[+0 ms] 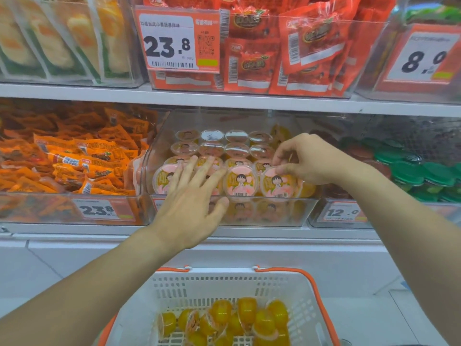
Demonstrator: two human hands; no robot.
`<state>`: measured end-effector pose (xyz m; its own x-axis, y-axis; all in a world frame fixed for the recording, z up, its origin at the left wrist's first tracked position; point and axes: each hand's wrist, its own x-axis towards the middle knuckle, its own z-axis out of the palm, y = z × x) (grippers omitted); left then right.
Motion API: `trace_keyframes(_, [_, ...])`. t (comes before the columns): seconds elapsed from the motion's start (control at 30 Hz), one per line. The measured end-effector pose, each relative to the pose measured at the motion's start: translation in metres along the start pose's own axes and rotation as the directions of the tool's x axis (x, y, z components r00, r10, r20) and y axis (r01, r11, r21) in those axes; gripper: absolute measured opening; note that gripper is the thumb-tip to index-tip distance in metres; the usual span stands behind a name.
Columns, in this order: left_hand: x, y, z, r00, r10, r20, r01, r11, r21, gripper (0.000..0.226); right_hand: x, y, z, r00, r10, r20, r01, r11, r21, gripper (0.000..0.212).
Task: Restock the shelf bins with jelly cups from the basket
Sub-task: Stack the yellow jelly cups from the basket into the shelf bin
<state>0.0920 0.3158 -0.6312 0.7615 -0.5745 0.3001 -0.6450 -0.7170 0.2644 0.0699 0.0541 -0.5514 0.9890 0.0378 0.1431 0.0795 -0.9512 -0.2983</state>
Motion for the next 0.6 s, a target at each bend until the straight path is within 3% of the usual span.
trace_keyframes(0.43, [-0.0012,-0.0025,0.0043,1.000,0.002,-0.007,-0.002,1.000,0.014,0.070,-0.0019,-0.0019,-0.0003,0.999,0.046,0.003,-0.046,0.999,-0.029,0.007])
trace_keyframes(0.6, [-0.0031,-0.0004,0.0039,0.995,0.039,-0.087,-0.041,0.999,-0.016,0.062,-0.0020,-0.0019,0.0001,0.999,0.032,0.013,-0.030,0.995,-0.091,0.014])
